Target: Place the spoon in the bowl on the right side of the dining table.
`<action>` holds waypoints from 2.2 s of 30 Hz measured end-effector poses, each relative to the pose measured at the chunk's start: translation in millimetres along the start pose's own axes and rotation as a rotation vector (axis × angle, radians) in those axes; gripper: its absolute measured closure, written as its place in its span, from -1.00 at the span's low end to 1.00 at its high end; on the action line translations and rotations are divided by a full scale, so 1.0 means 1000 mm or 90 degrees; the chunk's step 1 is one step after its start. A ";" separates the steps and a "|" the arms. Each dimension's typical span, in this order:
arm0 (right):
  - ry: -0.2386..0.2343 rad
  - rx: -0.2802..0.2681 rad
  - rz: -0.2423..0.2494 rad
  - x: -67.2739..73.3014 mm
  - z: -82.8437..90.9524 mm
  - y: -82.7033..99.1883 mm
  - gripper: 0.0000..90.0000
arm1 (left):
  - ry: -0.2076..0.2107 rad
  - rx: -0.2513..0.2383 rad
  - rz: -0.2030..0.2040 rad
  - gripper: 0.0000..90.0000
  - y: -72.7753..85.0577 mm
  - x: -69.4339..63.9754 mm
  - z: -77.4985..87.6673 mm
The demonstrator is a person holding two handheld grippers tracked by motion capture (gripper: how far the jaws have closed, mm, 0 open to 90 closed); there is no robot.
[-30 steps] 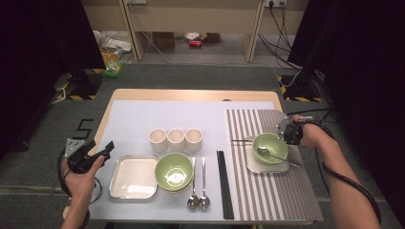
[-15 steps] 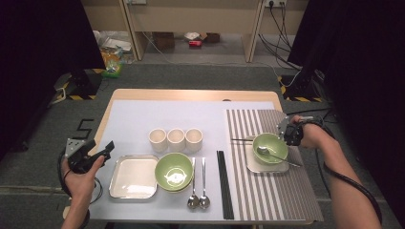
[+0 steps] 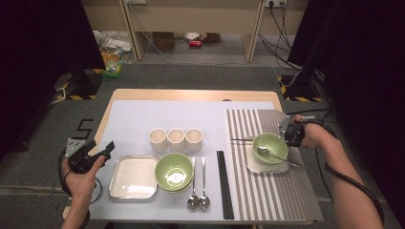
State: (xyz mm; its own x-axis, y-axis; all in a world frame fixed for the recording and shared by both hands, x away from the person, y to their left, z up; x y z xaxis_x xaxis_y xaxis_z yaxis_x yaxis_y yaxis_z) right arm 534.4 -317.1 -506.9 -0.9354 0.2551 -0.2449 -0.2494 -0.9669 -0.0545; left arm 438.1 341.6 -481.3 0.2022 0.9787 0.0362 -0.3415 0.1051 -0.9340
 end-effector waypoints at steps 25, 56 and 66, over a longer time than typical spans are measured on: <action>0.000 -0.023 -0.054 -0.004 0.015 0.002 0.67 | -0.002 -0.001 0.000 -0.48 0.000 0.001 0.000; 0.039 -0.111 -0.353 -0.029 0.028 -0.039 0.71 | -0.007 -0.005 0.002 -0.48 -0.002 0.006 0.003; 0.057 -0.122 -0.429 -0.034 0.033 -0.048 0.70 | -0.008 -0.007 0.005 -0.48 -0.003 0.007 0.005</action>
State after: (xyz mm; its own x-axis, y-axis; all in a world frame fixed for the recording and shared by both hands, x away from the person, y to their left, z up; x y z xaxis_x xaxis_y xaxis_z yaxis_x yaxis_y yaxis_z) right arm 570.1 -278.7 -463.5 -0.5661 0.8052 -0.1768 -0.7110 -0.5854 -0.3897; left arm 436.5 349.2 -476.2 0.1880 0.9816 0.0338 -0.3326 0.0960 -0.9382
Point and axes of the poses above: each handheld gripper's, and its own axes: z roughly backward along the jaws, y roughly out of its underside, x roughly to its left, the point moved 9 cm from there along -z, roughly forward along the jaws, and after that the axes turned 12 degrees about -z, right-handed, at the moved point
